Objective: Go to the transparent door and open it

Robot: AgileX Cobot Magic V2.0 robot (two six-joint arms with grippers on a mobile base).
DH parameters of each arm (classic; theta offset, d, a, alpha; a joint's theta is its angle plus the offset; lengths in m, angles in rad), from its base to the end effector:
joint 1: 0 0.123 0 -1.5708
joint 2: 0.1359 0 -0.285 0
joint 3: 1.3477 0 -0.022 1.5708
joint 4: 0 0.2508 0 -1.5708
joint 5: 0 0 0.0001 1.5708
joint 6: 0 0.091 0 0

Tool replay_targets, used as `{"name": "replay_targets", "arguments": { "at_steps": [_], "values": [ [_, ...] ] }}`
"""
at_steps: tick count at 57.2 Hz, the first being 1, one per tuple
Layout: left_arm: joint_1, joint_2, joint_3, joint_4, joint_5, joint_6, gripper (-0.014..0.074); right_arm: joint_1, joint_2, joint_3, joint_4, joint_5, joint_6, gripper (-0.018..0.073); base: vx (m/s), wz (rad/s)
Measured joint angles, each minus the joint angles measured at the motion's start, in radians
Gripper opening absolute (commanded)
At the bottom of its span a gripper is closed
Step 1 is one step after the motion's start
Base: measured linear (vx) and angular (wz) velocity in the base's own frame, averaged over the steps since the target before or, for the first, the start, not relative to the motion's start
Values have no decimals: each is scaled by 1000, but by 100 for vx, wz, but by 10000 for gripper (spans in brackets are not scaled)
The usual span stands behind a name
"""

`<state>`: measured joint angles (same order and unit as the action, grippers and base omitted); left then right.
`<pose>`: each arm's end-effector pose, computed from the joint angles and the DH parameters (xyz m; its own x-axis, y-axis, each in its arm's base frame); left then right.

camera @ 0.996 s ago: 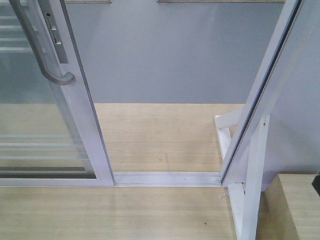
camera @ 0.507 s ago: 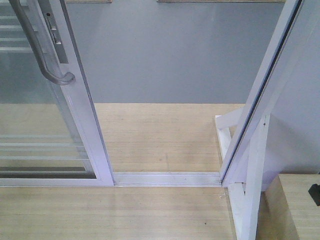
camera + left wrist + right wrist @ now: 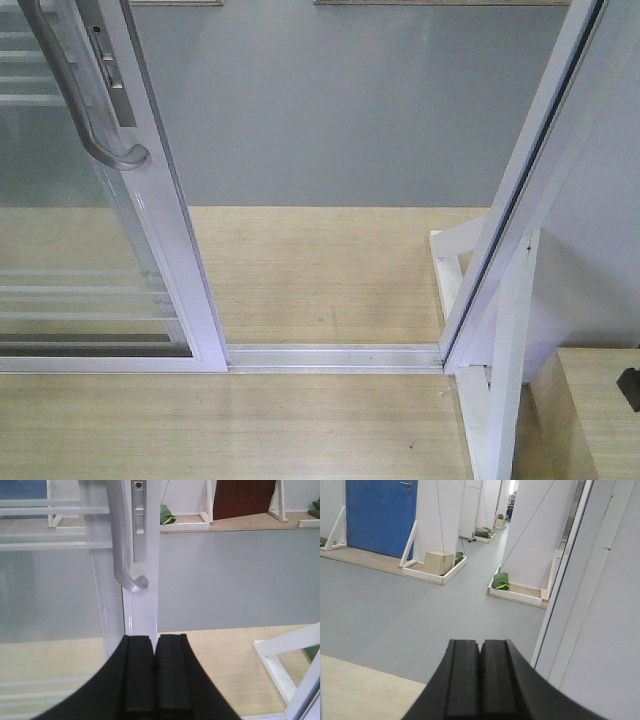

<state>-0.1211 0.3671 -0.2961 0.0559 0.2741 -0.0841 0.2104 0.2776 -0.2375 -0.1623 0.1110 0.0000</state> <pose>0.0882 -0.0093 0.2632 -0.2559 0.0006 -0.9667 0.0986 0.9948 -0.0254 0.0779 0.0150 0.2655 -0.0295 -0.1705 -0.9849 -0.1987 0.9667 -0.1614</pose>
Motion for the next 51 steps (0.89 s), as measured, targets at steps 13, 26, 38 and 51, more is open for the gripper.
{"name": "replay_targets", "arguments": {
  "at_steps": [13,26,38,51],
  "values": [
    [-5,-76,19,5,16,5,0,0,0,0,0,-1,0,-6,0,0],
    [-13,-345,208,12,21,8,0,0,0,0,0,-1,0,-6,0,0],
    [-13,-378,324,14,-56,8,0,0,-2,0,0,-4,0,-6,0,0],
    [-13,-378,325,15,-72,8,0,0,-2,0,0,-5,0,-6,0,0]
  ]
}}
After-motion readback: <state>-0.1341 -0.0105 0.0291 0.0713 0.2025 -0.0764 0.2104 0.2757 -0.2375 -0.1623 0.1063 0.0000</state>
